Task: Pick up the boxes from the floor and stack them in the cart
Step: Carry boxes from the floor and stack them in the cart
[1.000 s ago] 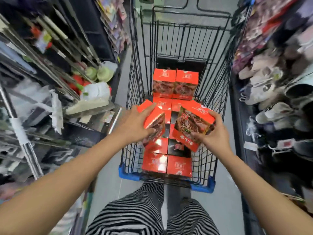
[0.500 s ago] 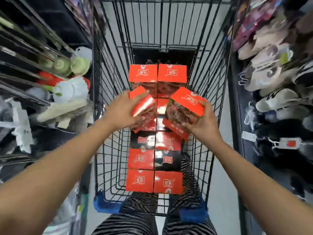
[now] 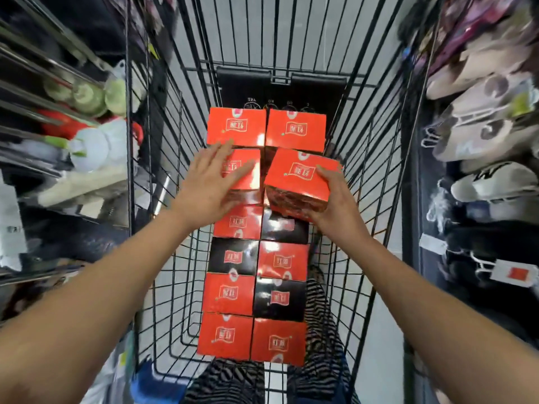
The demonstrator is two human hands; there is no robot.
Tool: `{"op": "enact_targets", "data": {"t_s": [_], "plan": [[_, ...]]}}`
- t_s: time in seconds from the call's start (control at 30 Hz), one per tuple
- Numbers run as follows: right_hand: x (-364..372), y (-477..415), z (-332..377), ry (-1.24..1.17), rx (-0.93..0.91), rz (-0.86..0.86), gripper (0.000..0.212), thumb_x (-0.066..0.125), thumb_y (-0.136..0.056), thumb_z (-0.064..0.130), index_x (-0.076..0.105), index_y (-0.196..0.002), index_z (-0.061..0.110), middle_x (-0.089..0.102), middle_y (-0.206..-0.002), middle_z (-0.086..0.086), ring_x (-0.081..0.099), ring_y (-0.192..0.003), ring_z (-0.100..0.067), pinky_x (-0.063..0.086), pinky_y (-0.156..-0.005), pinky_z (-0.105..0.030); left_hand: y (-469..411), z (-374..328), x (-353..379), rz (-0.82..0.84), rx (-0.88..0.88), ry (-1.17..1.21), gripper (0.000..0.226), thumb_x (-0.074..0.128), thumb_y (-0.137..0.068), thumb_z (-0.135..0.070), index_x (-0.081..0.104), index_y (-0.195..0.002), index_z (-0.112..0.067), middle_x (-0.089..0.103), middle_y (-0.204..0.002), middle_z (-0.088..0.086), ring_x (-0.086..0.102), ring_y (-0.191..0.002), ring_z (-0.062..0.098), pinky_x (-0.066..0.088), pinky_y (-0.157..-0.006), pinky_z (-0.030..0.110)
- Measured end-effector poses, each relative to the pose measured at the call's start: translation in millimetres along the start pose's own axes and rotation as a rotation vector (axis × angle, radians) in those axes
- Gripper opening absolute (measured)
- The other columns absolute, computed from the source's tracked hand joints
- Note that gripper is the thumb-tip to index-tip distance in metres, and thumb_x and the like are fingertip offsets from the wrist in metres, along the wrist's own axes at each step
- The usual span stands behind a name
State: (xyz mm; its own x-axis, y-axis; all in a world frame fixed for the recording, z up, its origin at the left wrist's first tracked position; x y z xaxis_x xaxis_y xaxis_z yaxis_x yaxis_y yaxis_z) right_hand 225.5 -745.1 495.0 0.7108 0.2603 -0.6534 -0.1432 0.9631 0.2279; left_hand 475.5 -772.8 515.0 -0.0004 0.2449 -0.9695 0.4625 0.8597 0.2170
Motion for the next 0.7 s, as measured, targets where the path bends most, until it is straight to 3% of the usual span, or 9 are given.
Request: {"op": "enact_targets", "data": {"t_s": [0.13, 0.23, 0.37, 0.43, 0.53, 0.63, 0.7], "plan": [[12, -16, -1, -0.076, -0.045, 0.017, 0.087, 0.079, -0.075, 0.01, 0.028, -0.138, 0.039, 0.017, -0.158, -0.013, 0.03, -0.142, -0.028, 0.039, -0.11, -0.049, 6, 13, 7, 0.022, -0.16, 0.147, 0.097, 0.061, -0.076, -0.067, 0.005, -0.151, -0.039, -0.01, -0.161, 0.009, -0.003, -0.146, 0.035, 0.007, -0.116, 0.059], [13, -15, 0, -0.225, 0.077, 0.029, 0.094, 0.083, -0.069, 0.036, 0.023, -0.138, 0.055, 0.018, -0.158, -0.002, 0.032, -0.14, -0.025, 0.037, -0.109, -0.054, 5, 19, 7, -0.004, -0.382, 0.383, 0.112, 0.048, -0.068, -0.081, -0.009, -0.152, -0.035, -0.013, -0.16, 0.013, -0.01, -0.146, 0.033, 0.0, -0.117, 0.052], [14, -19, 7, -0.462, 0.184, -0.007, 0.114, 0.085, -0.061, 0.051, 0.007, -0.145, 0.057, 0.027, -0.155, 0.006, 0.035, -0.139, -0.015, 0.036, -0.111, -0.052, -6, 24, 11, -0.036, -0.536, 0.772, 0.127, 0.072, -0.067, -0.065, -0.018, -0.15, -0.032, -0.018, -0.16, 0.008, -0.014, -0.144, 0.015, 0.002, -0.112, 0.036], [17, -25, 12, -0.476, 0.199, -0.01, 0.121, 0.085, -0.054, 0.058, 0.004, -0.143, 0.061, 0.027, -0.156, 0.007, 0.034, -0.14, -0.017, 0.035, -0.111, -0.053, -11, 23, 13, -0.023, -0.509, 0.825, 0.13, 0.076, -0.065, -0.061, -0.017, -0.15, -0.031, -0.014, -0.161, 0.004, -0.007, -0.146, 0.014, 0.006, -0.113, 0.035], [22, -30, 12, -0.476, 0.239, -0.02, 0.127, 0.083, -0.046, 0.07, 0.0, -0.141, 0.064, 0.023, -0.158, 0.004, 0.031, -0.143, -0.021, 0.033, -0.111, -0.056, -14, 27, 19, -0.046, -0.48, 0.854, 0.131, 0.075, -0.058, -0.066, -0.012, -0.151, -0.034, 0.003, -0.161, 0.0, 0.012, -0.147, 0.02, 0.02, -0.118, 0.047], [23, -32, 9, -0.494, 0.257, -0.032, 0.117, 0.077, -0.053, 0.074, 0.003, -0.143, 0.061, 0.023, -0.158, 0.006, 0.03, -0.143, -0.022, 0.032, -0.111, -0.058, -13, 30, 22, -0.07, -0.458, 0.867, 0.13, 0.076, -0.058, -0.066, -0.008, -0.151, -0.036, 0.009, -0.16, -0.001, 0.02, -0.145, 0.019, 0.028, -0.115, 0.049], [18, -37, 7, -0.536, 0.252, -0.091, 0.104, 0.072, -0.065, 0.07, 0.011, -0.147, 0.052, 0.029, -0.156, 0.011, 0.033, -0.141, -0.014, 0.033, -0.112, -0.054, -13, 30, 19, -0.126, -0.445, 0.931, 0.122, 0.078, -0.062, -0.061, -0.002, -0.151, -0.038, 0.023, -0.156, -0.002, 0.034, -0.138, 0.015, 0.034, -0.112, 0.043]]}}
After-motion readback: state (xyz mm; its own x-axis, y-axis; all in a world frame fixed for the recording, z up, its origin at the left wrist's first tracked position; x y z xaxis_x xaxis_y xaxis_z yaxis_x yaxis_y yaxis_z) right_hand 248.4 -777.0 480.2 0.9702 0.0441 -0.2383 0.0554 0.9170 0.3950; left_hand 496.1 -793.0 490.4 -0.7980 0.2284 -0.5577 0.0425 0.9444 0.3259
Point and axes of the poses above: each hand's wrist, its own y-axis away from the middle knuckle, its own x-axis out of the palm, z = x × y, the point moved 4 cm from there along -y, towards the middle knuckle
